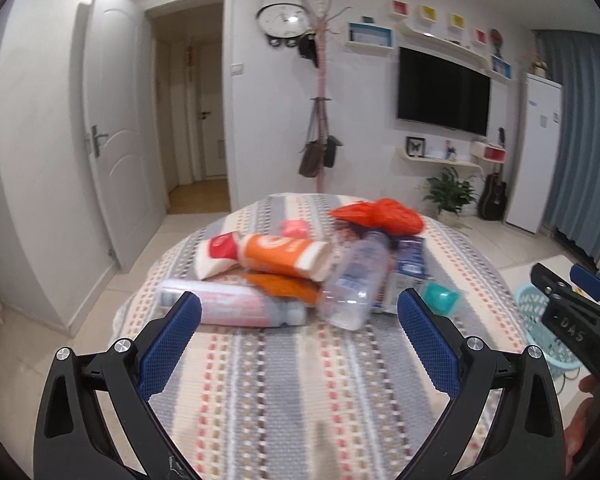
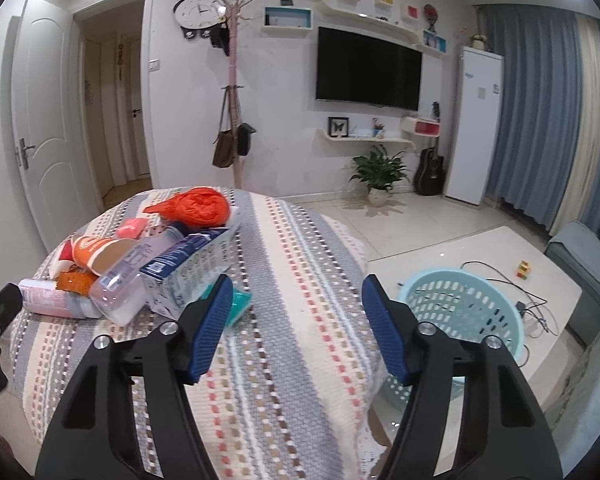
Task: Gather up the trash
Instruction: 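Move both tools toward the pile of trash on the table, then grasp the pink-labelled spray can with left tool while right tool grasps the blue milk carton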
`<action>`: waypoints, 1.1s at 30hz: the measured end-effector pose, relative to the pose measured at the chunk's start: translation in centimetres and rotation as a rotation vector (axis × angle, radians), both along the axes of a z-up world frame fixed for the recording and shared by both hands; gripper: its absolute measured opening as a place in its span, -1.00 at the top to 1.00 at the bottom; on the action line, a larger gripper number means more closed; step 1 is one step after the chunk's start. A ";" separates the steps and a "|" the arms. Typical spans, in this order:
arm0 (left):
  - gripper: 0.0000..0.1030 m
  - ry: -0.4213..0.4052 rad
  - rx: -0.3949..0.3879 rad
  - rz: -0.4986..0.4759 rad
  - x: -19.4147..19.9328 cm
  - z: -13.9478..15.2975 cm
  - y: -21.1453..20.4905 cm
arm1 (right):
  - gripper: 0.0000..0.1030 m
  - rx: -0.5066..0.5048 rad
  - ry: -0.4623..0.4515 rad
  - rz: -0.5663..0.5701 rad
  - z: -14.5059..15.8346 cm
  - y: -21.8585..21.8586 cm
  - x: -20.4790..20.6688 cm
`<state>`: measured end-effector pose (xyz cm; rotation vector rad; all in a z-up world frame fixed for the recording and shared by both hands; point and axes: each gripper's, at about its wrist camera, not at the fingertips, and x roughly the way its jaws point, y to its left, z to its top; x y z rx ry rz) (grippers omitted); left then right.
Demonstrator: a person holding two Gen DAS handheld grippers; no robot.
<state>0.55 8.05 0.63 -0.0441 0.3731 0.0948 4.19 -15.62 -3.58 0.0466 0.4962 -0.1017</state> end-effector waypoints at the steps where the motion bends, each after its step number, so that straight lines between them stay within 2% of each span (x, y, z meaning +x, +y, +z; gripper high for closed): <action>1: -0.84 0.005 -0.020 0.014 0.3 -0.1 1.0 | -0.17 0.005 0.009 0.012 0.0 0.3 0.4; 6: -0.78 0.052 -0.060 0.075 1.2 -0.6 5.3 | -0.17 0.027 0.034 0.064 0.0 2.0 2.2; 12: -0.78 0.153 -0.187 0.110 3.5 -2.2 11.0 | -0.17 0.057 0.058 0.116 0.3 4.3 5.2; 18: -0.67 0.234 -0.282 0.121 5.7 -3.5 14.1 | -0.18 0.091 0.119 0.138 -0.1 6.5 9.2; 21: -0.67 0.231 -0.217 0.137 6.6 -3.1 14.0 | -0.18 0.096 0.148 0.145 -0.5 7.4 10.9; 25: -0.67 0.227 -0.140 0.088 9.3 -2.7 15.6 | -0.18 0.090 0.178 0.144 -1.2 8.3 12.4; 28: -0.64 0.283 -0.148 0.028 12.1 -3.3 16.7 | -0.18 0.100 0.228 0.141 -2.1 8.3 13.6; 33: -0.46 0.382 -0.160 -0.105 13.4 -5.0 16.9 | -0.19 0.180 0.322 0.156 -3.8 8.0 15.2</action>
